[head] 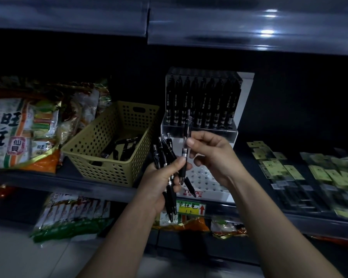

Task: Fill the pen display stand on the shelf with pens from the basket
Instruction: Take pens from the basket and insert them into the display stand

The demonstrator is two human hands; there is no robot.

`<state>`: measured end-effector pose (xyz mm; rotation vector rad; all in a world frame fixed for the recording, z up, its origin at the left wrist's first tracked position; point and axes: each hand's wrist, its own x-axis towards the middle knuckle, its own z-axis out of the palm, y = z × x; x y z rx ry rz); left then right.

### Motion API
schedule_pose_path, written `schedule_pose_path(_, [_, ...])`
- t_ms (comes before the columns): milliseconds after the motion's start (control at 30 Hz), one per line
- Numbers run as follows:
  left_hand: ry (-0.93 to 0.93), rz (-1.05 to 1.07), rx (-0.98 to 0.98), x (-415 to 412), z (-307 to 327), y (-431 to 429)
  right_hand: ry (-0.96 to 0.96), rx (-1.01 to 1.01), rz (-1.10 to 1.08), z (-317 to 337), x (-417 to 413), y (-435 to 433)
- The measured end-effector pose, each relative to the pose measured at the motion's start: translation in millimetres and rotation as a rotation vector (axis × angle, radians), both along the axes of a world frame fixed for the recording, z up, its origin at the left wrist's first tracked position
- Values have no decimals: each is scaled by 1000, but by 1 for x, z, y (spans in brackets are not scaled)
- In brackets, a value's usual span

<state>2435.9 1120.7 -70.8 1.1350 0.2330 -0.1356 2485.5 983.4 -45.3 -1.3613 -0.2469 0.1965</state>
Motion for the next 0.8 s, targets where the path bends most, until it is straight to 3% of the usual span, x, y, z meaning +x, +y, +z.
schedule_pose_path(133, [-7, -18, 13, -2, 2, -2, 35, -77, 162, 0, 2, -11])
schedule_pose_path(233, [-4, -3, 5, -1, 1, -2, 20, -129, 158, 0, 1, -11])
schedule_pose_path(500, [77, 13, 30, 2, 0, -1, -161, -36, -322, 17, 9, -27])
schedule_pose_path(800, [116, -6, -16, 4, -1, -2, -336, -154, -729, 18, 21, -42])
